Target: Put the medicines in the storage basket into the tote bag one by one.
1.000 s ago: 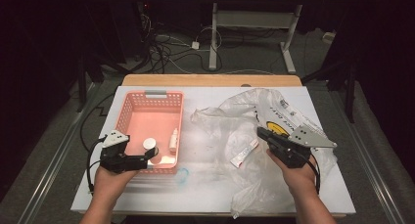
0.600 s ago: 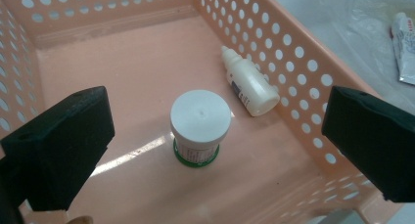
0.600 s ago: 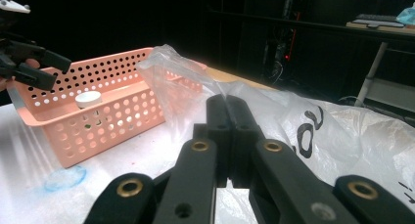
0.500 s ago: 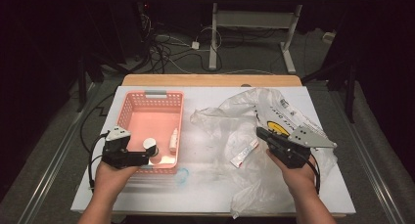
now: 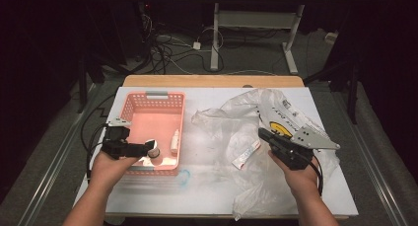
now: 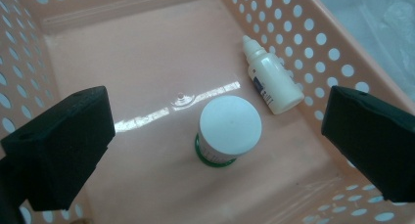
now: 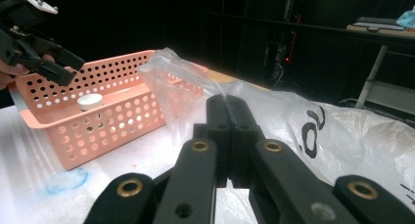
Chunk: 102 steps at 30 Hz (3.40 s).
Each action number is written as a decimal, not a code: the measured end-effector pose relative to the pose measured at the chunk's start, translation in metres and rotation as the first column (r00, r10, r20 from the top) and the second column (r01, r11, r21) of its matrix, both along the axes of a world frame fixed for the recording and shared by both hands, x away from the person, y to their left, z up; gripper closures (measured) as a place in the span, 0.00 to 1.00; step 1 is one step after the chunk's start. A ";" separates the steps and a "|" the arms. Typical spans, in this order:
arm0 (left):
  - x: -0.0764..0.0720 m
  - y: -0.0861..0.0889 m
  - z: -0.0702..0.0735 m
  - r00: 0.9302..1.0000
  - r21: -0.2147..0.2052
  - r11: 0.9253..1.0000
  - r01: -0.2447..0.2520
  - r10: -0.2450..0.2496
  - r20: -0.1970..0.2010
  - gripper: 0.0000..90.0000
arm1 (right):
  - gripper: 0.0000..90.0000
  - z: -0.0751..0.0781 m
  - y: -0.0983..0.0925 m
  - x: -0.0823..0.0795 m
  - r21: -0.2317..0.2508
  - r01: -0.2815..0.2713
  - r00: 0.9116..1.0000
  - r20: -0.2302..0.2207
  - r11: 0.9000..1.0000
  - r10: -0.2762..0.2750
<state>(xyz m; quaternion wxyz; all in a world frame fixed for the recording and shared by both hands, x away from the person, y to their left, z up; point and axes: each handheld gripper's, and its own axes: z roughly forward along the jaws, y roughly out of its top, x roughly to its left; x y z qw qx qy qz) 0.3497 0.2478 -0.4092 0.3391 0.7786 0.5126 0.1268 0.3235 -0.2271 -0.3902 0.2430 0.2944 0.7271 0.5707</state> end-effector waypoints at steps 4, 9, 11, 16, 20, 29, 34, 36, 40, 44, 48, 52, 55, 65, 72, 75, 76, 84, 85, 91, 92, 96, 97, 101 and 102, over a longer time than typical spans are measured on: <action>0.005 -0.004 0.000 1.000 0.017 1.000 0.010 -0.010 -0.013 0.01 | 1.00 0.001 0.000 -0.001 0.003 -0.002 1.000 0.005 1.000 0.002; 0.012 -0.010 -0.004 0.997 0.031 0.998 0.048 -0.046 -0.055 0.13 | 1.00 0.002 -0.001 0.000 0.011 -0.003 1.000 0.006 1.000 0.003; 0.015 -0.012 -0.003 0.997 0.037 0.998 0.058 -0.056 -0.058 0.17 | 1.00 0.002 -0.001 0.000 0.013 -0.003 1.000 0.003 1.000 0.003; 0.026 -0.015 -0.006 0.988 0.065 0.995 0.082 -0.072 -0.134 0.21 | 1.00 0.001 0.000 0.001 0.009 -0.006 1.000 0.004 1.000 0.006; 0.032 -0.020 -0.010 0.974 0.102 0.989 0.107 -0.084 -0.208 0.22 | 1.00 0.001 0.000 0.001 0.009 -0.005 1.000 0.004 1.000 0.005; 0.041 -0.031 -0.017 0.948 0.180 0.972 0.152 -0.092 -0.306 0.32 | 1.00 0.002 0.001 0.001 0.014 -0.006 1.000 0.006 1.000 0.006; 0.042 -0.034 -0.019 0.939 0.201 0.965 0.170 -0.097 -0.329 0.41 | 1.00 0.003 0.000 0.000 0.014 -0.005 1.000 0.004 1.000 0.004; 0.042 -0.034 -0.019 0.939 0.201 0.964 0.173 -0.100 -0.330 0.44 | 1.00 0.003 0.000 0.000 0.013 -0.005 1.000 0.004 1.000 0.005; 0.042 -0.035 -0.020 0.934 0.204 0.961 0.185 -0.107 -0.342 0.48 | 1.00 0.003 -0.001 0.000 0.014 -0.005 1.000 0.008 1.000 0.005; 0.042 -0.036 -0.021 0.932 0.217 0.957 0.190 -0.106 -0.347 0.51 | 1.00 0.004 0.000 0.000 0.018 -0.004 1.000 0.010 1.000 0.003; 0.041 -0.037 -0.021 0.932 0.224 0.955 0.197 -0.112 -0.344 0.53 | 1.00 0.004 0.000 -0.001 0.016 -0.004 1.000 0.010 1.000 0.004; 0.041 -0.038 -0.021 0.934 0.231 0.952 0.200 -0.114 -0.338 0.54 | 1.00 0.003 0.000 0.000 0.014 -0.005 1.000 0.012 1.000 0.005; 0.040 -0.038 -0.020 0.936 0.238 0.950 0.203 -0.117 -0.332 0.54 | 1.00 0.004 0.000 -0.001 0.014 -0.004 1.000 0.013 1.000 0.004; 0.037 -0.037 -0.018 0.949 0.223 0.955 0.197 -0.128 -0.289 0.54 | 1.00 0.004 0.000 -0.001 0.013 -0.005 1.000 0.015 1.000 0.005; 0.032 -0.034 -0.015 0.960 0.202 0.960 0.192 -0.142 -0.240 0.54 | 1.00 0.004 0.000 -0.001 0.013 -0.004 1.000 0.016 1.000 0.004; 0.030 -0.034 -0.014 0.963 0.191 0.962 0.195 -0.151 -0.221 0.54 | 1.00 0.004 0.000 -0.001 0.014 -0.003 1.000 0.013 1.000 0.003; 0.029 -0.033 -0.014 0.965 0.184 0.964 0.193 -0.152 -0.216 0.54 | 1.00 0.004 0.000 -0.001 0.014 -0.003 1.000 0.013 1.000 0.003; 0.022 -0.029 -0.011 0.978 0.156 0.972 0.176 -0.154 -0.141 0.54 | 1.00 0.004 0.000 -0.001 0.013 -0.003 1.000 0.013 1.000 0.003; 0.021 -0.028 -0.010 0.979 0.157 0.972 0.174 -0.154 -0.134 0.54 | 1.00 0.004 0.000 -0.001 0.014 -0.003 1.000 0.013 1.000 0.003; 0.017 -0.028 -0.009 0.984 0.160 0.973 0.167 -0.154 -0.093 0.54 | 1.00 0.005 -0.001 -0.001 0.016 -0.004 1.000 0.019 1.000 0.004; 0.016 -0.028 -0.008 0.985 0.162 0.973 0.165 -0.152 -0.085 0.54 | 1.00 0.005 -0.001 -0.001 0.017 -0.003 1.000 0.016 1.000 0.003; 0.013 -0.026 -0.007 0.989 0.149 0.978 0.147 -0.142 -0.045 0.54 | 1.00 0.005 -0.001 -0.001 0.022 -0.002 1.000 0.017 1.000 0.002; 0.011 -0.025 -0.006 0.990 0.147 0.979 0.143 -0.139 -0.035 0.54 | 1.00 0.005 -0.001 -0.001 0.021 -0.003 1.000 0.017 1.000 0.002; 0.007 -0.021 -0.005 0.992 0.127 0.984 0.128 -0.128 -0.009 0.54 | 1.00 0.005 -0.002 -0.001 0.022 -0.002 1.000 0.016 1.000 0.002; 0.005 -0.020 -0.005 0.993 0.119 0.986 0.121 -0.121 -0.004 0.54 | 1.00 0.005 -0.002 -0.001 0.022 -0.002 1.000 0.016 1.000 0.001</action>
